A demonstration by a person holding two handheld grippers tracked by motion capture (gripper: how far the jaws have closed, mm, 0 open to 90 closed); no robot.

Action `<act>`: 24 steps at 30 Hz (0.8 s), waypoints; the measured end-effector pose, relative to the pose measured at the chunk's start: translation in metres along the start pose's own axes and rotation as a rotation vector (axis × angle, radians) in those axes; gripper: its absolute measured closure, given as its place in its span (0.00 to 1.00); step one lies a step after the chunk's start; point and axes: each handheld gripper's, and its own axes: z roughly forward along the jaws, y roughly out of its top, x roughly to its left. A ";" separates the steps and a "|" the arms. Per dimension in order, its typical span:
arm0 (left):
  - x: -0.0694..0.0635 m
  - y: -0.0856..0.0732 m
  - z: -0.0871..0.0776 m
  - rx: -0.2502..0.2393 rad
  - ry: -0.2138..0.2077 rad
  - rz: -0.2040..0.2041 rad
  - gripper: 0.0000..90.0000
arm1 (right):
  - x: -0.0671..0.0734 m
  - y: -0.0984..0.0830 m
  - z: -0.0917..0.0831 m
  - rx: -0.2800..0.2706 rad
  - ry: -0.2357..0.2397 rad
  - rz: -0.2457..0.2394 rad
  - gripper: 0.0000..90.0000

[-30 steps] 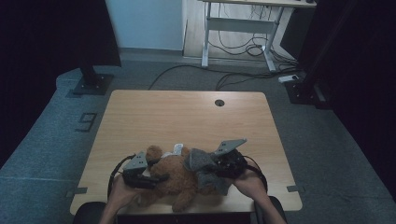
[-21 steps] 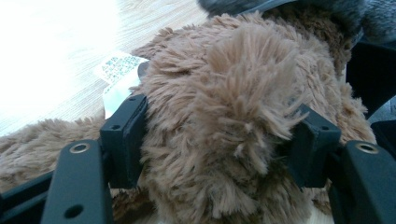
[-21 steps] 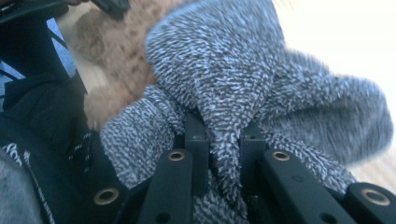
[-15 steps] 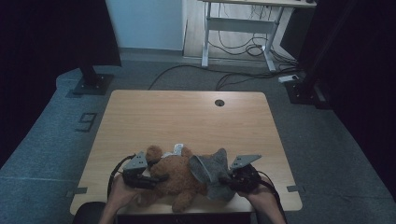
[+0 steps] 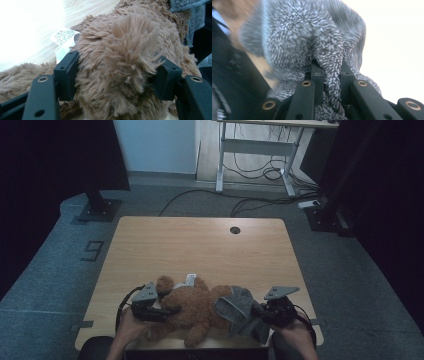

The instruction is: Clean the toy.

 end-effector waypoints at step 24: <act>0.001 -0.001 0.000 0.001 -0.014 -0.004 0.35 | 0.067 0.017 0.066 0.066 0.178 -0.188 0.88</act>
